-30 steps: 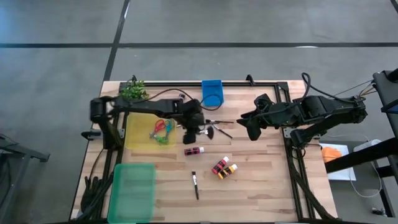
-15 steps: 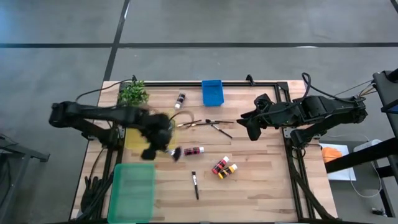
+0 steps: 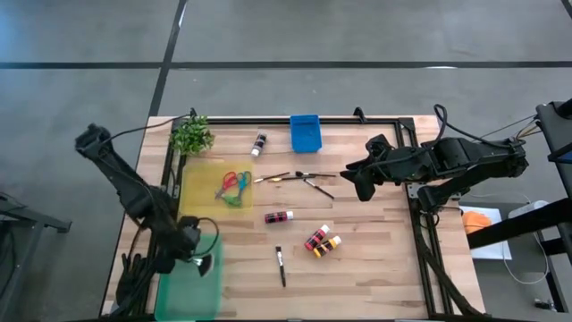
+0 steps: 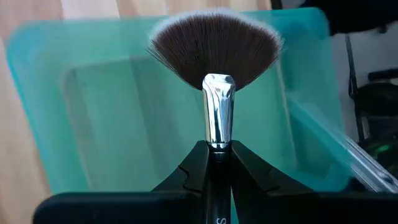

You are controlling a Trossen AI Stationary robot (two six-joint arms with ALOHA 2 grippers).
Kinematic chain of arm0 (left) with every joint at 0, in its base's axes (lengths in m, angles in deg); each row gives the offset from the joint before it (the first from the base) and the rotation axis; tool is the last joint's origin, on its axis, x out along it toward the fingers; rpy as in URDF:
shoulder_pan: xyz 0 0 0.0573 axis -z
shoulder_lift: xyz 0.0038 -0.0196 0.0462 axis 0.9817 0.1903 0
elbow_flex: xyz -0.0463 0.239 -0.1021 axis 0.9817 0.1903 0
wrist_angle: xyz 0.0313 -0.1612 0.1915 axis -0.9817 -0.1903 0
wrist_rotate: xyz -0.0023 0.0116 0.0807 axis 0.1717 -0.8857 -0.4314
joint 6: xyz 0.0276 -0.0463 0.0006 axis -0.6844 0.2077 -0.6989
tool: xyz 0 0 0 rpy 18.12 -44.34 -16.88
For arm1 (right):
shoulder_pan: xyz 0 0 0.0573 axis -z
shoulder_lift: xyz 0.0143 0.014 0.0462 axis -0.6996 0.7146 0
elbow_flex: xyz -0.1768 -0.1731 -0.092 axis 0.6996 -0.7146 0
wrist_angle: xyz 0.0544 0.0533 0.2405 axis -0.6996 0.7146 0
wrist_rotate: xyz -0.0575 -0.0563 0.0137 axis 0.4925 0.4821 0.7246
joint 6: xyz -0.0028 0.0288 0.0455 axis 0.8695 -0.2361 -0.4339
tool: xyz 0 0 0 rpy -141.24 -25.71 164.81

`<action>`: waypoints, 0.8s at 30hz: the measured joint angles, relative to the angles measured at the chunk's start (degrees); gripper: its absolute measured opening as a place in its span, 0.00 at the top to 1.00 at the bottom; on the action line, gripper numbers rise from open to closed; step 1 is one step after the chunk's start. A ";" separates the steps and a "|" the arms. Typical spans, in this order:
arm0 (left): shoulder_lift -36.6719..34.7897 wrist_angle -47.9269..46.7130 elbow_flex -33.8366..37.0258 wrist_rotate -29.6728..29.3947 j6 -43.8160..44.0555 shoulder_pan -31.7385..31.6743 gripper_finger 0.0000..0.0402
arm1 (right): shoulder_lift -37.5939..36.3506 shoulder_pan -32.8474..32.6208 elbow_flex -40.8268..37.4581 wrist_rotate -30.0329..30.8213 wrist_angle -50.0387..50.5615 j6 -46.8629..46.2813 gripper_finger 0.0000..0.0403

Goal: Pick & Place Paint Supplies
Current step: Put the highlighter brush into the blue bin, then put the foundation brush into the blue bin

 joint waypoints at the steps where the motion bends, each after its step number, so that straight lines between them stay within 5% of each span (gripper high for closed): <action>1: 0.27 0.92 0.99 -1.00 2.39 1.67 0.87 | 0.00 0.00 0.00 0.00 0.00 -0.35 0.58; 8: 1.29 1.54 3.19 -4.74 9.59 4.89 0.59 | -0.02 0.00 0.00 -0.06 -0.04 -2.34 0.58; 13: 1.23 1.25 1.08 -7.54 5.65 3.84 0.52 | -0.02 0.00 0.00 -0.07 -0.71 -2.54 0.58; 18: 1.23 1.51 -4.81 -16.11 -8.33 -2.96 0.52 | 0.00 0.00 0.00 -0.11 -1.39 -2.18 0.58; 24: 2.47 1.51 -11.28 -23.23 -31.89 -18.13 0.51 | 0.02 0.00 0.00 -0.13 -1.42 -1.69 0.58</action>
